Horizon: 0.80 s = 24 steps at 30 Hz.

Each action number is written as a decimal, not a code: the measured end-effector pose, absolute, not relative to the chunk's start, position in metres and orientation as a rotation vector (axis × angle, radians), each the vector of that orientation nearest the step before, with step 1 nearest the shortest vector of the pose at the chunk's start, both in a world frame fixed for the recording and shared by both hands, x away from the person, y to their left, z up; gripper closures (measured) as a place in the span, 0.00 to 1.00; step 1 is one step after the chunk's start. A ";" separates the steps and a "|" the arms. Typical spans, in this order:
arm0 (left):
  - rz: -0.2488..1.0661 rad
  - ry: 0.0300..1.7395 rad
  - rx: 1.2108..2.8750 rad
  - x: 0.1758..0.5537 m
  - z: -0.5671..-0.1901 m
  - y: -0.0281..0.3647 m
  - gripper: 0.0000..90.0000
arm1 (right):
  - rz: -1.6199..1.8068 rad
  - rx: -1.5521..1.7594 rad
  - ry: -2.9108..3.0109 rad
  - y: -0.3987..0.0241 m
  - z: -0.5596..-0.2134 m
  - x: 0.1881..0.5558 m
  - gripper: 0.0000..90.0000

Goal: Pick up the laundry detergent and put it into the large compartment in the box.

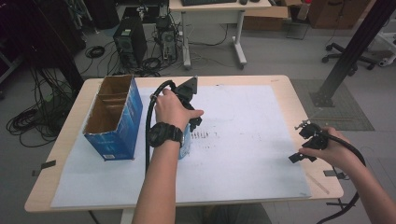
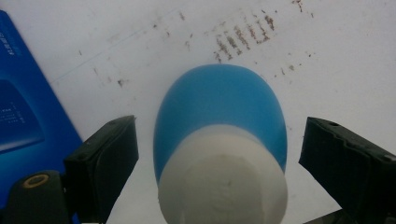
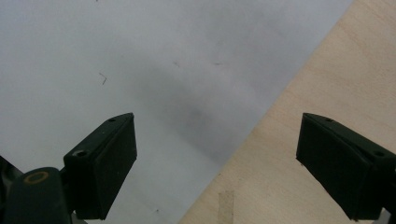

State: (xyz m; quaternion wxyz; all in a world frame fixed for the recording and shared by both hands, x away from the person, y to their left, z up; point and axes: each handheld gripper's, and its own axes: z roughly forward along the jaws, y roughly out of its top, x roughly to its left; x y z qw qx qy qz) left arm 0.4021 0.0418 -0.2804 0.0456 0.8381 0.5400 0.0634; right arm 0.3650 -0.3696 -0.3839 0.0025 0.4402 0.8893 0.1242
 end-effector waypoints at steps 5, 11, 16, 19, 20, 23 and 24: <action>0.189 1.650 2.569 0.403 -0.283 0.041 0.14 | 0.387 1.384 2.791 -0.370 -0.385 0.365 0.14; 0.201 1.660 2.572 0.403 -0.285 0.040 0.15 | 0.385 1.387 2.792 -0.371 -0.387 0.365 0.14; 0.195 1.664 2.578 0.404 -0.288 0.039 0.16 | 0.390 1.391 2.792 -0.371 -0.388 0.365 0.14; 0.199 1.665 2.576 0.404 -0.288 0.039 0.17 | 0.385 1.389 2.795 -0.371 -0.389 0.365 0.14; 0.193 1.663 2.582 0.404 -0.289 0.039 0.17 | 0.386 1.393 2.794 -0.371 -0.389 0.365 0.14; 0.192 1.667 2.582 0.404 -0.289 0.039 0.19 | 0.385 1.392 2.795 -0.372 -0.389 0.365 0.14; 0.192 1.666 2.585 0.404 -0.290 0.040 0.19 | 0.387 1.392 2.794 -0.372 -0.389 0.365 0.14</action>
